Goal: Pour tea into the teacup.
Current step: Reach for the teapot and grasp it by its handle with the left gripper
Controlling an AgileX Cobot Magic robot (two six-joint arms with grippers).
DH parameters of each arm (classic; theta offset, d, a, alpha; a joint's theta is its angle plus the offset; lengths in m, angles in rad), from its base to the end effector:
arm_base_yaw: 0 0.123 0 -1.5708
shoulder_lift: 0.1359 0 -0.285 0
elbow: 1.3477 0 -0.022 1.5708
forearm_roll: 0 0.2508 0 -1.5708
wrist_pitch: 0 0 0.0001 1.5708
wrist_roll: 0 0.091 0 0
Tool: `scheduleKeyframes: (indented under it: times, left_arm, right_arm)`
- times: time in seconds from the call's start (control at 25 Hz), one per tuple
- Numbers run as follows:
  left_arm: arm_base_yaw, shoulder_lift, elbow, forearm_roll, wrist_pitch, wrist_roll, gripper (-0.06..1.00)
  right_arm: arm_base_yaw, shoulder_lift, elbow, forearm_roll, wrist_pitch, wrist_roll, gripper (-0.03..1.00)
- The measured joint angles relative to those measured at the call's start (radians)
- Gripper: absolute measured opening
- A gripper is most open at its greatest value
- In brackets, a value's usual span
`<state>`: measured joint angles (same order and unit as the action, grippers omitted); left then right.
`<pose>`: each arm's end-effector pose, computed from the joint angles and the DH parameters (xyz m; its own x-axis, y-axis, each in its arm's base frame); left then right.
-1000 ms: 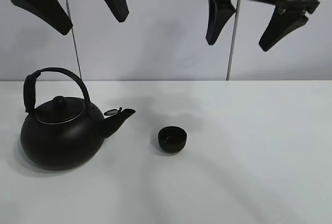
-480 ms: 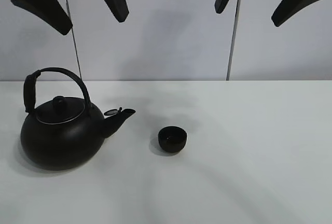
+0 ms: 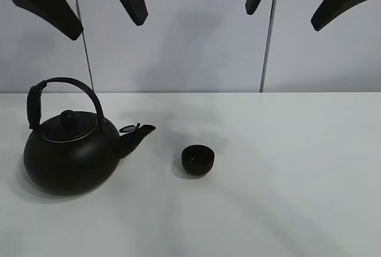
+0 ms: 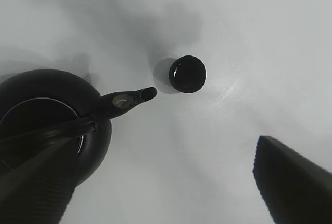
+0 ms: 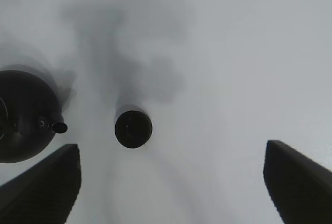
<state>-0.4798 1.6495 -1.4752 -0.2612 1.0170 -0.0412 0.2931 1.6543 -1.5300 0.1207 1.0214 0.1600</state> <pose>0.3044 -0.1809 0.3229 -0.8704 0.2551 -0.4212 0.3905 0.8786 -0.2748 0.3400 0.1124 0.3350 -0.8866 -0.0375 -0.4610 -0.1431 0.9700 0.1963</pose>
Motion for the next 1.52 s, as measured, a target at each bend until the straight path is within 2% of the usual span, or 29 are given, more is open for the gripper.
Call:
scheduleKeyframes:
  times: [0.76,1.08,1.2,1.32,1.4,1.52]
  left_arm:
    - [0.0,0.0,0.0,0.0,-0.019,0.0,0.66]
    - [0.0,0.0,0.0,0.011,-0.04,0.015,0.66]
    - [0.0,-0.003,0.0,0.064,-0.064,0.016,0.66]
    - [0.002,-0.048,0.038,0.164,-0.109,0.007,0.65]
    - [-0.008,-0.145,0.153,0.282,-0.197,0.005,0.64]
    - [-0.023,-0.286,0.443,0.41,-0.466,-0.036,0.63]
  right_arm:
    - [0.0,0.083,0.002,0.012,0.053,0.0,0.66]
    - [0.0,0.083,0.002,0.014,-0.02,0.0,0.66]
    - [0.0,0.083,0.002,0.014,-0.079,0.0,0.66]
    - [0.0,0.083,0.002,0.015,-0.145,0.0,0.66]
    - [0.0,0.083,0.002,0.015,-0.188,0.0,0.66]
    - [0.0,0.083,0.002,0.017,-0.259,0.0,0.66]
